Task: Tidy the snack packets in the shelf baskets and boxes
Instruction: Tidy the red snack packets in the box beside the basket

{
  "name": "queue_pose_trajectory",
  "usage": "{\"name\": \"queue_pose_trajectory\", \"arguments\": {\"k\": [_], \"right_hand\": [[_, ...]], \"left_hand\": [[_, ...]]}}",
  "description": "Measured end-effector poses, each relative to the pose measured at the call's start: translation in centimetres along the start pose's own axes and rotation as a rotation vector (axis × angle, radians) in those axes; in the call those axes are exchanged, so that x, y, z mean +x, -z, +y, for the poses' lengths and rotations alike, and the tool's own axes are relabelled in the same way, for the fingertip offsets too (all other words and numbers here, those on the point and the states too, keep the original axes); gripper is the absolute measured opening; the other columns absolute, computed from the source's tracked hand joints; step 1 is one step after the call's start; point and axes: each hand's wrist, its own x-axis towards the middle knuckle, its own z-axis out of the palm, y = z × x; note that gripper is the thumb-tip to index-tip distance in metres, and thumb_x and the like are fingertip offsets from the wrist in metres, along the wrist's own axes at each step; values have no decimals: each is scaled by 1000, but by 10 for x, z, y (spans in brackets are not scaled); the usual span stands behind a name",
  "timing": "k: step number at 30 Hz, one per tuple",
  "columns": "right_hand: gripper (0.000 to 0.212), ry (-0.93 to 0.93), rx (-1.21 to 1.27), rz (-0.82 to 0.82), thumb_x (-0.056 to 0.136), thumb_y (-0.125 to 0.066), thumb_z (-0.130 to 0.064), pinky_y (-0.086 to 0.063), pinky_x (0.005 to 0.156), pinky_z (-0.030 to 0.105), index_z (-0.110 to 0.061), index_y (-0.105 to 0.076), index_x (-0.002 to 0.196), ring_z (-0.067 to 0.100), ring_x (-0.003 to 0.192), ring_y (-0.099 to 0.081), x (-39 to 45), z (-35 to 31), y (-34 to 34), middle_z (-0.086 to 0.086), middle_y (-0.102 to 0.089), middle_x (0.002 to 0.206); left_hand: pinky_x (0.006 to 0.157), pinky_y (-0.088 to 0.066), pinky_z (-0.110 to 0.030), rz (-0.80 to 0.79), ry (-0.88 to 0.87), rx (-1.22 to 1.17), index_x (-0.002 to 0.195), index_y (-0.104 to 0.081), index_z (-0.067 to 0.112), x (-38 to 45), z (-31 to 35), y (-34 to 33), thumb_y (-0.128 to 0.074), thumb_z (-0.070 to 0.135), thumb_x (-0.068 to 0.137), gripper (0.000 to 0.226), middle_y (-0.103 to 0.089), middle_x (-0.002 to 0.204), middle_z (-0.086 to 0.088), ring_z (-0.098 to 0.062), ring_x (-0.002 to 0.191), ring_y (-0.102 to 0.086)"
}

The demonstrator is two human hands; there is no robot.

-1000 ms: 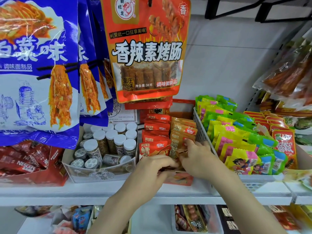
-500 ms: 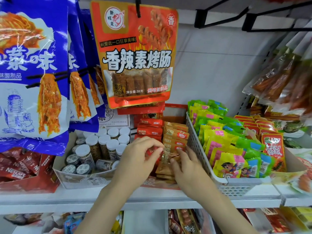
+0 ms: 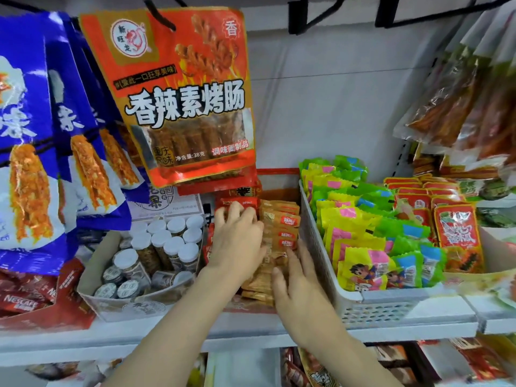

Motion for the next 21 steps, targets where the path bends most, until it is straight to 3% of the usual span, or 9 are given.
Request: {"name": "queue_pose_trajectory", "arguments": {"k": [3, 7, 11, 14, 17, 19, 21], "right_hand": [[60, 0, -3, 9, 101, -32, -44, -22, 113, 21, -20, -16, 154, 9, 147, -15, 0, 1, 3, -11, 4, 162], [67, 18, 126, 58, 99, -46, -39, -16, 111, 14, -20, -13, 154, 5, 146, -15, 2, 2, 7, -10, -10, 161], [78, 96, 288, 109, 94, -58, -23, -29, 115, 28, -23, -9, 154, 4, 142, -29, 0, -3, 11, -9, -28, 156], [84, 184, 296, 190, 89, -65, -14, -22, 115, 15, -23, -12, 154, -4, 143, -20, 0, -6, 12, -11, -23, 156], [78, 173, 352, 193, 91, -65, -22, -25, 110, 10, -26, -17, 153, -10, 139, -25, 0, -12, 14, -17, -30, 152], [62, 142, 402, 199, 94, -61, -29, -36, 101, 8, -31, -29, 146, -15, 128, -39, 2, -14, 16, -31, -44, 138], [41, 103, 384, 218, 94, -59, -36, -40, 83, 2, -34, -43, 132, -21, 108, -49, 3, -14, 19, -41, -54, 113]], "left_hand": [[99, -26, -43, 13, 20, -54, 99, -70, 31, 3, 0, -1, -69, 55, 79, 32, -59, 109, 10, -21, 112, -39], [102, -17, -43, 55, 31, -179, 83, -70, 33, -1, 1, 1, -73, 42, 81, 9, -61, 105, 19, -17, 111, -38], [112, -13, -43, 106, 12, -372, 79, -61, 30, -10, -6, 14, -74, 30, 84, 13, -68, 105, 20, -13, 114, -47], [115, -24, -38, 92, -50, -526, 83, -48, 28, -19, -11, 28, -64, 20, 91, 20, -70, 102, 12, -14, 109, -55], [82, -50, -33, 95, 2, -768, 87, -47, 29, -31, -12, 42, -57, 20, 97, 16, -71, 94, 8, -14, 90, -65], [64, -49, -23, 168, 57, -897, 90, -49, 29, -38, -16, 50, -56, 21, 98, 13, -71, 83, 11, -8, 71, -64], [57, -45, -18, 249, 93, -1013, 88, -50, 29, -43, -21, 57, -57, 22, 97, 13, -67, 70, 8, -6, 58, -57]]}}
